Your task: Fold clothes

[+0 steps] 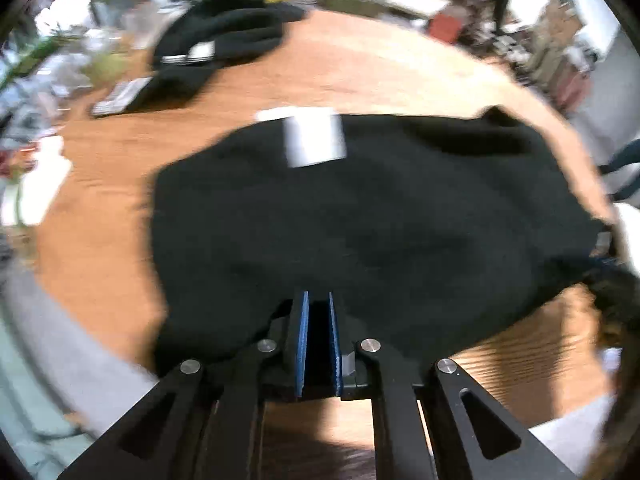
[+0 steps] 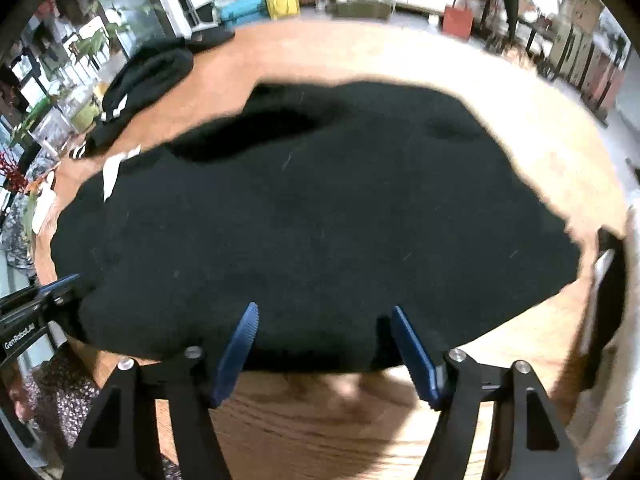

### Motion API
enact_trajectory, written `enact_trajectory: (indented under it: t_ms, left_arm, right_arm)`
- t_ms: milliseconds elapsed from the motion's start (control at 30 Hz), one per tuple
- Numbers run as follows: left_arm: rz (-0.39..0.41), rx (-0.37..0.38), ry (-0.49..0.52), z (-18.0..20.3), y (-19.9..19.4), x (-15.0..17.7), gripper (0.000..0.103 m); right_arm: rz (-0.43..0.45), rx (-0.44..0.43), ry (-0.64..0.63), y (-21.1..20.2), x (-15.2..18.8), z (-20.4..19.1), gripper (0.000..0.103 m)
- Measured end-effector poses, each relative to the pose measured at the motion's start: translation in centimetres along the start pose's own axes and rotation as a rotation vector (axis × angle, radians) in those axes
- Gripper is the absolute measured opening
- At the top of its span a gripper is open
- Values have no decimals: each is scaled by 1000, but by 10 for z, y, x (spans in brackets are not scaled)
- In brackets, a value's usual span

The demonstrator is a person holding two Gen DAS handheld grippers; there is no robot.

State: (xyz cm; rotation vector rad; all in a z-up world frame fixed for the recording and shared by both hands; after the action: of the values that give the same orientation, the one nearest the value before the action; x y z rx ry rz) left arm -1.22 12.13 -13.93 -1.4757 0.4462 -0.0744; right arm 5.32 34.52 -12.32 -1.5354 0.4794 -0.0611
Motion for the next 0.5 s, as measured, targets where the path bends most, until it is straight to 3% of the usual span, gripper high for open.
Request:
enact_trajectory:
  t_ms: [33,133,200,233,333,500]
  left_arm:
    - [-23,-10,-18,-10,5,2,11]
    - [-37,81,-61,-25,16,5,12]
    - [-29,98,-76,-25,17,3,12]
    - [-26,102,-80,-25,18,3,12]
    - [-25,89,-65,-21,19,1,12]
    - [-15,90,-61,-14,21,-2,12]
  right_arm:
    - [9,21,9,-2,-7,7,77]
    - [6,38,96,8,-18,30,78]
    - [-59,21,159,35,-18,40,82]
    - [-62,22,160,40,-17,39,88]
    - [-19,35,134,42,-17,28,87]
    - [4,-65,270,31,-21,44,82]
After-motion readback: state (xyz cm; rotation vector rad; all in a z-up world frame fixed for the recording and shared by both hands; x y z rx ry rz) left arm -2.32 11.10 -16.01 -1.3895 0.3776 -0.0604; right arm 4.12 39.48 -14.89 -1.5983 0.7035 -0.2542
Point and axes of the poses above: each gripper's, at about its wrist camera, not at the fingertips, and y roughly the way its jaws point, z to its right, x to its underside, the point moved 7 cm from there along y, roughly the way its jaws point, and after that the axes turned 8 degrees about -z, right-handed, at the moved point
